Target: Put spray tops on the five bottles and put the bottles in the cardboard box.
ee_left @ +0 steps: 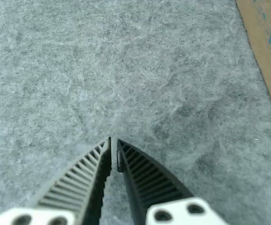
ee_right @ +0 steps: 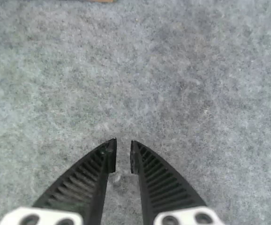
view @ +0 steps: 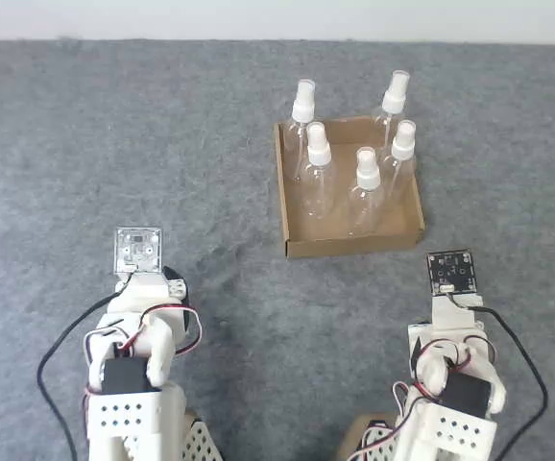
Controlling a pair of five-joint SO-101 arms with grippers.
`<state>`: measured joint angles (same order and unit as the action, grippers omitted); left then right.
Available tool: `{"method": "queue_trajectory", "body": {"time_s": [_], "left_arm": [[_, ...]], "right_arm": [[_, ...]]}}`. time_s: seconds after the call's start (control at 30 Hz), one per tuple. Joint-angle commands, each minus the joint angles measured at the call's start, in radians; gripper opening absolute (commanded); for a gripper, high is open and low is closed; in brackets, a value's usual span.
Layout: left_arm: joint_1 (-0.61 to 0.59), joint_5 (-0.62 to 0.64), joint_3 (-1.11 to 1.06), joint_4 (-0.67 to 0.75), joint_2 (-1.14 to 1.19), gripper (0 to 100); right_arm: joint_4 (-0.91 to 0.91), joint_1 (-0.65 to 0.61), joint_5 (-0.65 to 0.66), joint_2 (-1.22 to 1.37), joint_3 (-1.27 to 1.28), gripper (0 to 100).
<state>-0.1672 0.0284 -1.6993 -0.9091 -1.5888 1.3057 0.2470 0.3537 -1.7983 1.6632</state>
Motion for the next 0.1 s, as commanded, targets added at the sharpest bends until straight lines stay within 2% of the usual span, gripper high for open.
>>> {"method": "queue_trajectory", "body": {"time_s": [0.0, 0.07], "left_arm": [[-0.008, -0.002, 0.007, -0.008, 0.0, 1], [-0.008, -0.002, 0.007, -0.008, 0.0, 1]], "right_arm": [[0.005, 0.008, 0.014, -0.022, 0.021, 0.8], [0.005, 0.008, 0.014, -0.022, 0.021, 0.8]]}}
